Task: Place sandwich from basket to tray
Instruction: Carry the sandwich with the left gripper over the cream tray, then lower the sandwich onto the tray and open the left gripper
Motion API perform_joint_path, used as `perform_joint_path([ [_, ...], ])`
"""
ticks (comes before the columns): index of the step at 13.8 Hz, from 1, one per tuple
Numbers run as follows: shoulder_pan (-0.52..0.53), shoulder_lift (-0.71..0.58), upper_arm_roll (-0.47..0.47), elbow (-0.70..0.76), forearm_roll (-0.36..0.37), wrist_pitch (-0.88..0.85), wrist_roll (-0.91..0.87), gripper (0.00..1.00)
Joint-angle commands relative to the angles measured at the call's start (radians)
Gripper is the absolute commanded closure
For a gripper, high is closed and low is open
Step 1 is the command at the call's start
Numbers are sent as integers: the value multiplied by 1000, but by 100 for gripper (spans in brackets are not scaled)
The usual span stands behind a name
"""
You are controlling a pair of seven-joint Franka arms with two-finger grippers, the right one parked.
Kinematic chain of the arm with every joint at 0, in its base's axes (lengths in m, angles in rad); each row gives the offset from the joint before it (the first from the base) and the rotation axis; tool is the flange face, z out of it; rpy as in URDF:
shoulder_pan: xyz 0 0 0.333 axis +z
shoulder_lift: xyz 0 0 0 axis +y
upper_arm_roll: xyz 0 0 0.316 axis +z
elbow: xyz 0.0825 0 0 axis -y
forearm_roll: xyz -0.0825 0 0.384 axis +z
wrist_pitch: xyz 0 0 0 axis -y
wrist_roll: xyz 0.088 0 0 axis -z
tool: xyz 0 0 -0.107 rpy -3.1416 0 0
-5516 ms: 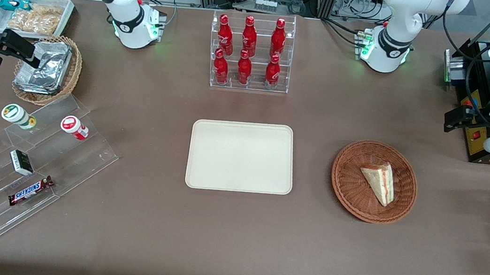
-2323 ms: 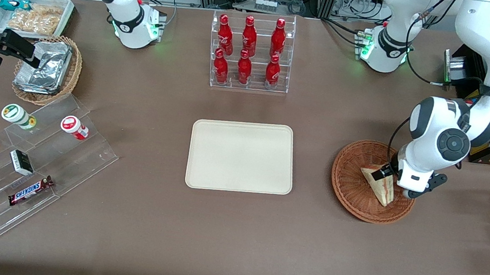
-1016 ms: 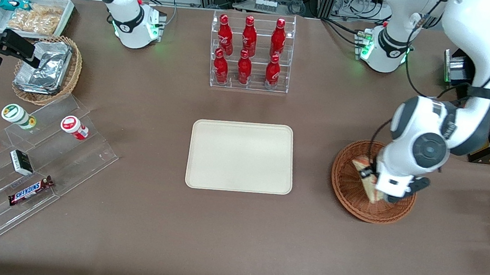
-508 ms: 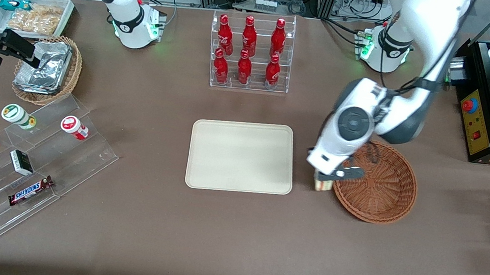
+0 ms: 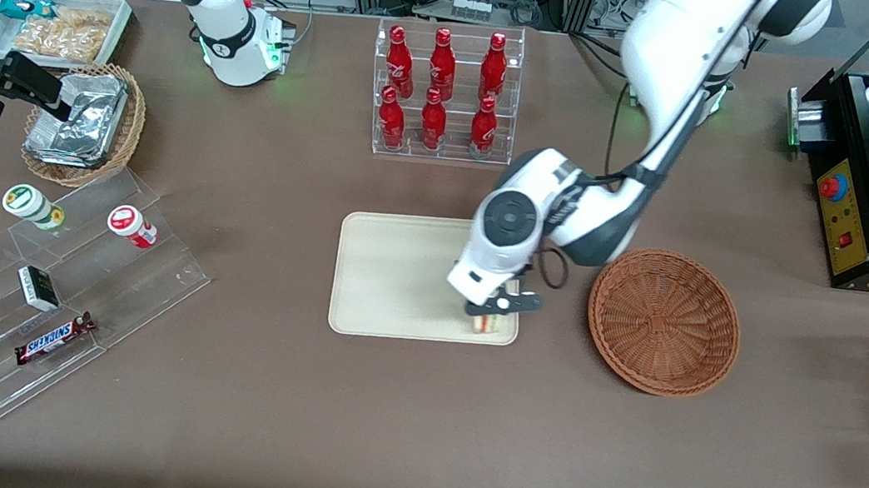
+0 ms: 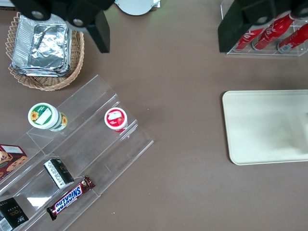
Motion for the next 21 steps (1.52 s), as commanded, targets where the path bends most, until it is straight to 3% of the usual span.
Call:
perform_joint_path([
  [1, -55, 88, 14, 137, -12, -23, -73, 94],
  [5, -115, 187, 14, 263, -8, -28, -145, 95],
  [8, -132, 217, 14, 277, -5, -16, -153, 95],
  [9, -132, 227, 14, 274, -3, -10, -150, 93],
  [10, -132, 227, 14, 269, -3, -4, -147, 86],
  [11, -132, 225, 14, 269, -3, -4, -142, 47],
  [12, -129, 221, 14, 272, -5, -4, -141, 0],
  [17, -125, 141, 21, 269, 8, -20, -138, 0],
  [21, -101, 51, 52, 264, 6, -143, -127, 0],
])
